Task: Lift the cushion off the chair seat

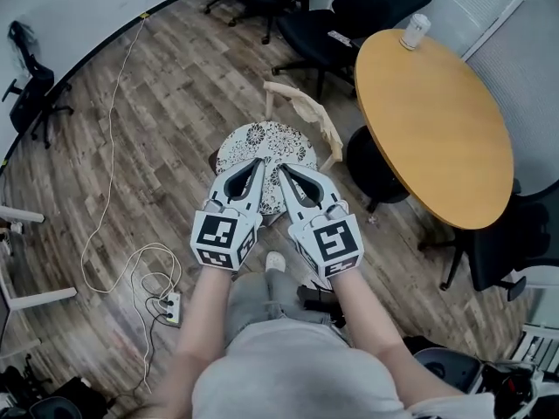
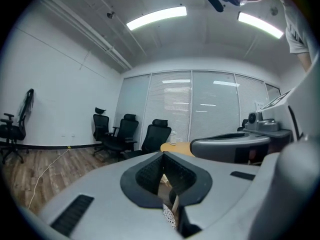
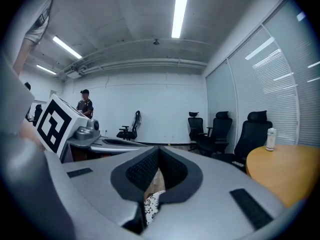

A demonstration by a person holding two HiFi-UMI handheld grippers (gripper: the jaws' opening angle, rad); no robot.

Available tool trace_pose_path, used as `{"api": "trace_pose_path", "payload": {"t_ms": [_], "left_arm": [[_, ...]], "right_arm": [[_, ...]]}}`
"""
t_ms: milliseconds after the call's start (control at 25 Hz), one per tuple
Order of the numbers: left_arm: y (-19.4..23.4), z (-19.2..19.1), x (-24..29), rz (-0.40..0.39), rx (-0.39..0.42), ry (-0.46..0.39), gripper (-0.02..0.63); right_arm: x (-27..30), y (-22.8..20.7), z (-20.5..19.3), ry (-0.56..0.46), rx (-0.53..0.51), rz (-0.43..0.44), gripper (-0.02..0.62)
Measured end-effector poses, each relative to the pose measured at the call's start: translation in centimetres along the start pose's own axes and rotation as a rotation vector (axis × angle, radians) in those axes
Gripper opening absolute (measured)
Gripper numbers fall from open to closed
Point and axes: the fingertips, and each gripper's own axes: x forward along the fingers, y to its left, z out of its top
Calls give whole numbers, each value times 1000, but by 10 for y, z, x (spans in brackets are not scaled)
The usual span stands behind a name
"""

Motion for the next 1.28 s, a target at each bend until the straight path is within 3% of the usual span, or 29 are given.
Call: {"api": "trace_pose_path", "payload": {"t_ms": [400,680,1280], "left_arm": [[46,-48,36,29,-32,65,3],[73,-88,56,5,-49,86,3],[131,-176,81,-5,-77,119,3]], "right_arm": [[49,-17,-49,62,-1,16,25],[78,-16,-94,104,-6,28,25],[123,-23,-194,167,83,-19,25]]}}
